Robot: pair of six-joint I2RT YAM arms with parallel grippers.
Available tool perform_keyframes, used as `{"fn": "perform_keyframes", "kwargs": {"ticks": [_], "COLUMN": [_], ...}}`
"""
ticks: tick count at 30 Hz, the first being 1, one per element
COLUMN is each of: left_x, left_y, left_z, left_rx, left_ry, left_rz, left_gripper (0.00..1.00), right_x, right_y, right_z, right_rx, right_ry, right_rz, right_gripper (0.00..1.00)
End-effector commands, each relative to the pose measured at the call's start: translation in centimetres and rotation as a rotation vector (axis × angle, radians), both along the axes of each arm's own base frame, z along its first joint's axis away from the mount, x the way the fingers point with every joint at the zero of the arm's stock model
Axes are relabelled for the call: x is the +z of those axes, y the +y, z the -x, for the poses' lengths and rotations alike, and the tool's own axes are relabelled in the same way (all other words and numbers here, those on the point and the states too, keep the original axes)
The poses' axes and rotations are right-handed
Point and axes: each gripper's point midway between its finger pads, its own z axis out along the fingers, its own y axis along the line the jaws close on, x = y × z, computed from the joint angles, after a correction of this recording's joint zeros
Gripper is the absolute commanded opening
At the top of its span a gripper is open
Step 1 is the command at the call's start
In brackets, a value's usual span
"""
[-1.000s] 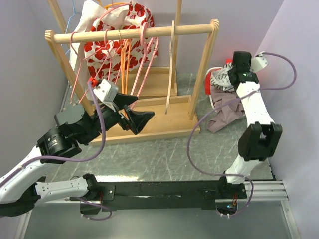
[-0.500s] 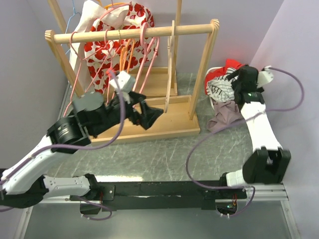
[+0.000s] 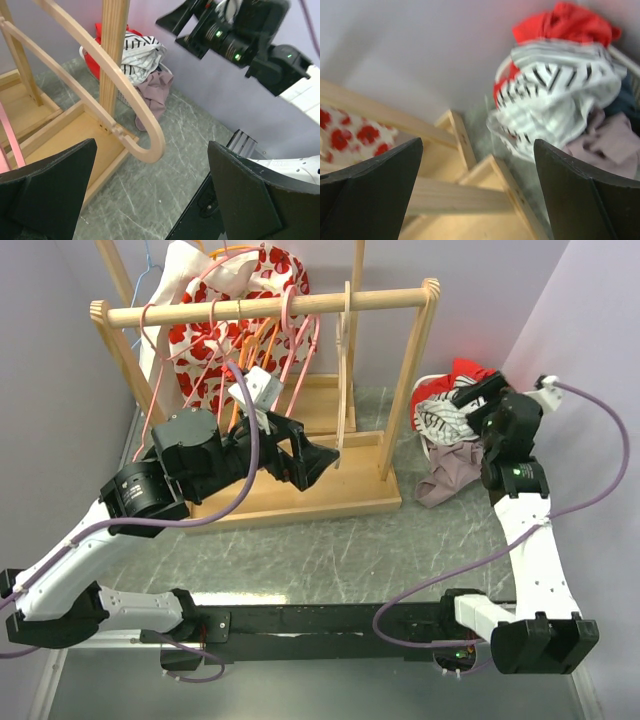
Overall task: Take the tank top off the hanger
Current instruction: Reset both arms
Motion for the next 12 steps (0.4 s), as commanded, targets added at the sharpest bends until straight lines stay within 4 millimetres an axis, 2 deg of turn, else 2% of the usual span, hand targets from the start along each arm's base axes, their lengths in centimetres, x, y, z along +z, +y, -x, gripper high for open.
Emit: {"fn": "perform_keyframes", "kwargs": {"ticks": [1,3,12], "left_x": [1.7,1.5,1.3], "left_y": [-0.5,-0.8,-1.9], "left_z": [0.5,0.7,1.7], "left_rx": [-0.042,-0.058,-0.147], "left_ry": [-0.035,-0.033,-0.048], "left_rz": [0.036,0.033,0.008], "left_gripper": [0.99,1.00,1.00], "right_x": [-3.6,-4.7,-6.6], "right_y": [1.5,1.5,2.0], "right_z": [0.8,1.3,2.4], "right_rx": [0.088,0.091,0.131], "right_ry": [0.092,0.121,0.173], "right_rz": [0.019,0.019,0.044], "right_gripper": [1.00,1.00,1.00]}}
